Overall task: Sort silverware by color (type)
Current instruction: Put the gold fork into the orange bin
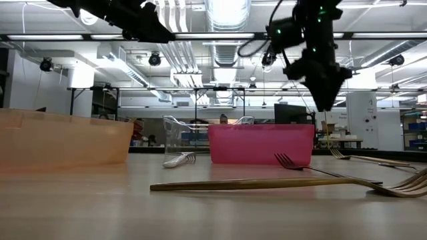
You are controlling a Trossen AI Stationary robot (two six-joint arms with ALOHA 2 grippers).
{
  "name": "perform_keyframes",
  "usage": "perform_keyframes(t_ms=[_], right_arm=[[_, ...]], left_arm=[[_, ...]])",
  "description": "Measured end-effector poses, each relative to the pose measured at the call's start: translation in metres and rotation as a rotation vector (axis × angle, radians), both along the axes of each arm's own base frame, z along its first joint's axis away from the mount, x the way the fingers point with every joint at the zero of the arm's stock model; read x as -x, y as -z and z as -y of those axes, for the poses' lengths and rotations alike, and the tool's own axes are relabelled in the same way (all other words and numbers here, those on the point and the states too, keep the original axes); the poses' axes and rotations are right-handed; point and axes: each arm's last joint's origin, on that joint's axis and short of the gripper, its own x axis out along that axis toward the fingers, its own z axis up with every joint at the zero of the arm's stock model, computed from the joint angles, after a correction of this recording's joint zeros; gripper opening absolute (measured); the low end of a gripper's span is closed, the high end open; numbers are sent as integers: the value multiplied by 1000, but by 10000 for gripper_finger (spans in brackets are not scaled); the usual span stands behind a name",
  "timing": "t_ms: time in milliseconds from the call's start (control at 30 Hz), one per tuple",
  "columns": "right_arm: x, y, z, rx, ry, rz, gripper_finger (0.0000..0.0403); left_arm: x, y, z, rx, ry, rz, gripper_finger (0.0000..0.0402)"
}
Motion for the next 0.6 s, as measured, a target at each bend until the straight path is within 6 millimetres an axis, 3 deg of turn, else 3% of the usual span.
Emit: perform_keyframes(t_ms=[367, 600], right_arm=[[41, 62, 18, -124, 167, -44, 148], [52, 80, 22, -127, 236, -39, 148]], left_arm=[[0, 0, 0, -1, 0, 0, 240], [0, 0, 0, -1, 0, 1, 240]])
